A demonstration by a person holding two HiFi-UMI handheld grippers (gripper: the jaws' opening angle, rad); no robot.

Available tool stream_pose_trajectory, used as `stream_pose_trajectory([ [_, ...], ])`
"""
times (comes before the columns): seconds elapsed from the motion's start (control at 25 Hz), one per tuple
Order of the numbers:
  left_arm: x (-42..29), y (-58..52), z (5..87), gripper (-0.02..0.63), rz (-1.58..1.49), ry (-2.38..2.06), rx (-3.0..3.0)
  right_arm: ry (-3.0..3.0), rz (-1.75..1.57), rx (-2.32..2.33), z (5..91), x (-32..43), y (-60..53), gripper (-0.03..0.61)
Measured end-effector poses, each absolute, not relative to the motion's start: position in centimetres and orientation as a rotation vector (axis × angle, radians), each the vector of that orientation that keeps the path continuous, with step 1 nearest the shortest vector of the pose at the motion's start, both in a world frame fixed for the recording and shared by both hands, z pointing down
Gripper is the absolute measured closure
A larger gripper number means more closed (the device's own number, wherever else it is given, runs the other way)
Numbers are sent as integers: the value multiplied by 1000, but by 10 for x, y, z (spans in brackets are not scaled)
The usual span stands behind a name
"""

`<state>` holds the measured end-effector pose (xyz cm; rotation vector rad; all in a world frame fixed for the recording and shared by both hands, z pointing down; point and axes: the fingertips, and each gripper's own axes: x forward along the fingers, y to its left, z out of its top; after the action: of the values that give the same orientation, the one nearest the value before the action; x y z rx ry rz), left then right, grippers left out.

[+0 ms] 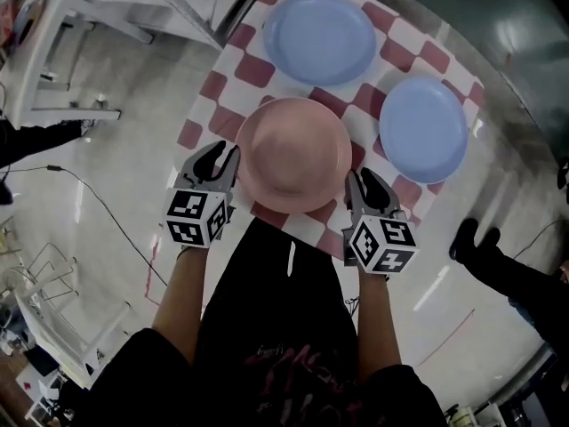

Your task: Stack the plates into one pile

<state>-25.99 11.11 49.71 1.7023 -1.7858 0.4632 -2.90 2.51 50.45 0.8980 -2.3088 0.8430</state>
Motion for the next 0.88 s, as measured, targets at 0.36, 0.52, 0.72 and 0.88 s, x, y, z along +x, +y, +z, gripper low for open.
stream_pose_trajectory([
  [0.36, -261, 100, 534, 442, 551, -1697, 1675, -2216, 889, 906, 538, -37, 20, 399],
  [0.52, -259, 98, 545, 443, 548, -1686, 1658, -2188, 909, 899, 549, -40, 22, 387],
  [0.72, -260, 103, 554, 460, 535, -1673, 1629, -2158, 919, 889, 558, -44, 26, 387],
  [0.88, -260, 103, 558, 479, 520, -1655, 1632, -2131, 926, 883, 565, -47, 27, 387],
])
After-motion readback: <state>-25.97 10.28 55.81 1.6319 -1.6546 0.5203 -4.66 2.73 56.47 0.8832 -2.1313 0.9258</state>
